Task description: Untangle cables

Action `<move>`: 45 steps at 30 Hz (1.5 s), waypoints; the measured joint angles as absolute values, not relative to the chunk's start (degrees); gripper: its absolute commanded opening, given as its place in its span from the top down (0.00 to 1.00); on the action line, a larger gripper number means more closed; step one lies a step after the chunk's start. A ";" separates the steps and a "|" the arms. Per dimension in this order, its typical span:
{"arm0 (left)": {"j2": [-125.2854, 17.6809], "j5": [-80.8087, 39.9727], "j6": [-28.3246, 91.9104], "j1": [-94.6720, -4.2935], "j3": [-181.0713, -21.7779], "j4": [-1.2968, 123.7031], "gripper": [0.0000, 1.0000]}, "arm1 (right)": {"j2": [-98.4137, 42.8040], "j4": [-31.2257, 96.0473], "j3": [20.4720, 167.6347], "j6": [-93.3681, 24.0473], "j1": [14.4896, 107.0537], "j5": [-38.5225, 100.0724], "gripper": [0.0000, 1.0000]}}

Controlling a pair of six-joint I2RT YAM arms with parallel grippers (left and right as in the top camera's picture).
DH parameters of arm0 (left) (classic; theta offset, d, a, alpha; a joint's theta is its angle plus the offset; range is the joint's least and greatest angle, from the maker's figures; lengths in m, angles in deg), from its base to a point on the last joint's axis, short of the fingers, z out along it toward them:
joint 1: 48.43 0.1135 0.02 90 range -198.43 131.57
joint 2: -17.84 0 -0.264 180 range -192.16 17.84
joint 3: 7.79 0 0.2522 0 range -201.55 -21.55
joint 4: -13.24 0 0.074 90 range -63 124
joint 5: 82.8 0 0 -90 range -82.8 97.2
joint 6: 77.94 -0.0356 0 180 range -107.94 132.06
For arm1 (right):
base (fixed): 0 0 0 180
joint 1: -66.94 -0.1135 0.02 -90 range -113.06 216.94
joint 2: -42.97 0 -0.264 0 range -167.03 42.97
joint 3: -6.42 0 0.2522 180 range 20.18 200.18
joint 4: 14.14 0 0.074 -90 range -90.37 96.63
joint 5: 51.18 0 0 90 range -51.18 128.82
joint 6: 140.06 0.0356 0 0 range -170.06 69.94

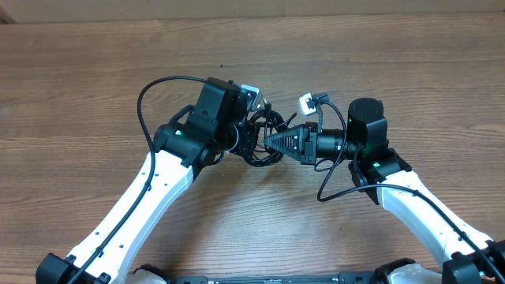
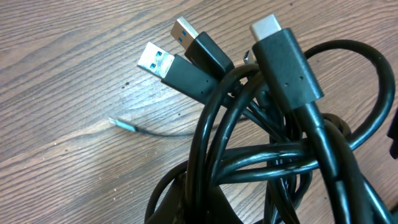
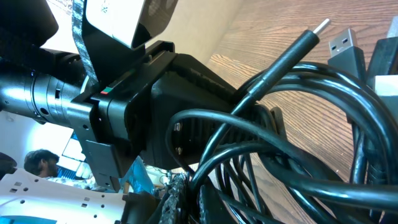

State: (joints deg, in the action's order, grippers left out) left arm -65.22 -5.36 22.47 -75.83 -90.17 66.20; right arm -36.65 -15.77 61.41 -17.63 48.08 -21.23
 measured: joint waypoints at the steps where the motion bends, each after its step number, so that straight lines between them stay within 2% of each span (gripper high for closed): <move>1: -65.22 -5.27 22.47 -75.83 -90.17 66.11 0.96 | -36.62 -15.82 61.41 -17.61 48.08 -21.26 0.96; 7: -65.22 -4.81 22.47 -75.83 -90.15 65.98 0.96 | -36.62 -17.30 61.41 -17.35 48.08 -21.98 0.96; 12: -65.20 -4.70 22.49 -75.81 -90.17 65.37 0.96 | -36.62 -27.09 61.41 -17.04 48.11 -26.87 0.96; 18: -65.00 -4.99 22.65 -75.83 -90.17 65.24 0.96 | -36.65 -37.96 61.32 -17.07 48.11 -33.87 0.85; 34: -64.98 -5.84 22.65 -75.83 -90.17 66.04 0.96 | -36.65 -38.44 61.32 -19.71 48.11 -42.37 0.76; 37: -64.98 -5.86 22.65 -75.83 -90.17 66.07 0.96 | -36.65 -37.59 61.32 -20.10 48.11 -43.09 0.79; 40: -64.98 -5.77 22.76 -75.83 -90.17 66.18 0.96 | -36.65 -33.76 61.34 -20.56 48.11 -43.51 0.86; 45: -64.98 -3.02 26.14 -75.85 -90.15 66.46 0.96 | -36.65 -25.85 61.43 -20.56 48.11 -43.24 0.88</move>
State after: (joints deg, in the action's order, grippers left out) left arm -64.98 -3.02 26.14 -75.85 -90.15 66.46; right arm -36.65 -25.85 61.43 -20.56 48.11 -43.24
